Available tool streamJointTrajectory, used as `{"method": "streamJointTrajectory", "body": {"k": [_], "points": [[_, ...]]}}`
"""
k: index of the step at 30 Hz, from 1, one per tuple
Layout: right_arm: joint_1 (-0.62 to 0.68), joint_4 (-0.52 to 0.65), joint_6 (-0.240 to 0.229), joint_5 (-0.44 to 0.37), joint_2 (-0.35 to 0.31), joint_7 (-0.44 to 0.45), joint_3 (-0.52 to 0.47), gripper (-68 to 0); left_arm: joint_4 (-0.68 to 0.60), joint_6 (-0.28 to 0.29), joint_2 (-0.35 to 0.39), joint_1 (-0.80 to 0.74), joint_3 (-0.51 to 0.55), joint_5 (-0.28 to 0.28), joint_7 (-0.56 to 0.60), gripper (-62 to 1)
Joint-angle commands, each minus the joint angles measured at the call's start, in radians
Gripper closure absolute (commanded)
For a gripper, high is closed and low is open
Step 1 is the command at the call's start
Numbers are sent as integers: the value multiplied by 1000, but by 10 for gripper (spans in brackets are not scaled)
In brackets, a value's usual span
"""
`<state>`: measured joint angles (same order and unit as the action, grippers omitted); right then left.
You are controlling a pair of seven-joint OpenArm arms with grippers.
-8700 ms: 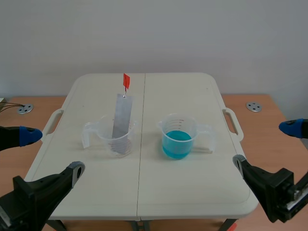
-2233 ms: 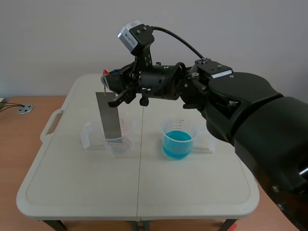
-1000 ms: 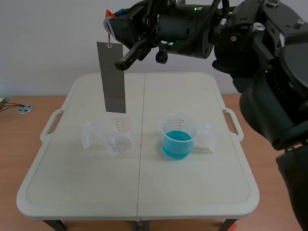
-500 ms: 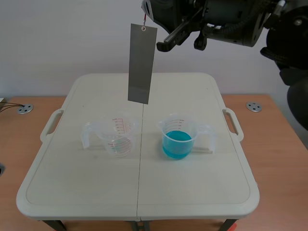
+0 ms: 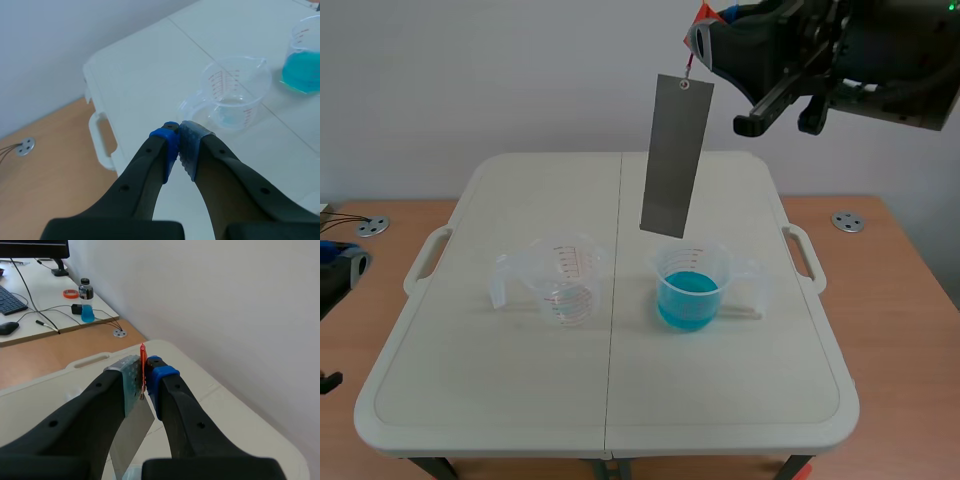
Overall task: Hold the metal plate by the orange handle, dip it into the blue solution, take it out and point at it, then put the plate back in the beaker on the left.
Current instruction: 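Move the plate over the blue solution, then point at the plate with the left hand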
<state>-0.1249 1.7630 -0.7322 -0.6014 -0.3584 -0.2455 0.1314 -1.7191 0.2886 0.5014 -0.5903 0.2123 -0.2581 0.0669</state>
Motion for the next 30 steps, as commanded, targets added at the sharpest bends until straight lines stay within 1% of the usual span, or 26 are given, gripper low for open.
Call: {"method": "streamJointTrajectory", "body": {"k": [1, 5, 11, 13, 18, 21, 23, 30], "points": [[-6, 21, -3, -24, -16, 16, -23, -13, -7, -2, -2, 22, -26, 1, -5, -17], [13, 21, -9, -47, -34, 15, -56, -13, -6, -2, -2, 89, -111, 42, -32, -16], [20, 22, -13, -58, -52, 15, -90, -13, 0, -2, -3, 225, -257, 82, -72, -17], [24, 22, -13, -58, -52, 15, -102, -13, 13, -2, -3, 277, -311, 105, -87, -17], [26, 22, -13, -58, -51, 15, -105, -13, 84, -2, -11, 410, -439, 114, -112, -17], [26, 22, -13, -58, -51, 15, -105, -13, 135, -2, -42, 481, -490, 115, -122, -17], [26, 22, -13, -58, -51, 15, -105, -13, 167, -2, -69, 518, -513, 129, -123, -17], [26, 22, -13, -58, -51, 14, -105, -13, 270, -2, -181, 628, -588, 243, -184, -16]]}}
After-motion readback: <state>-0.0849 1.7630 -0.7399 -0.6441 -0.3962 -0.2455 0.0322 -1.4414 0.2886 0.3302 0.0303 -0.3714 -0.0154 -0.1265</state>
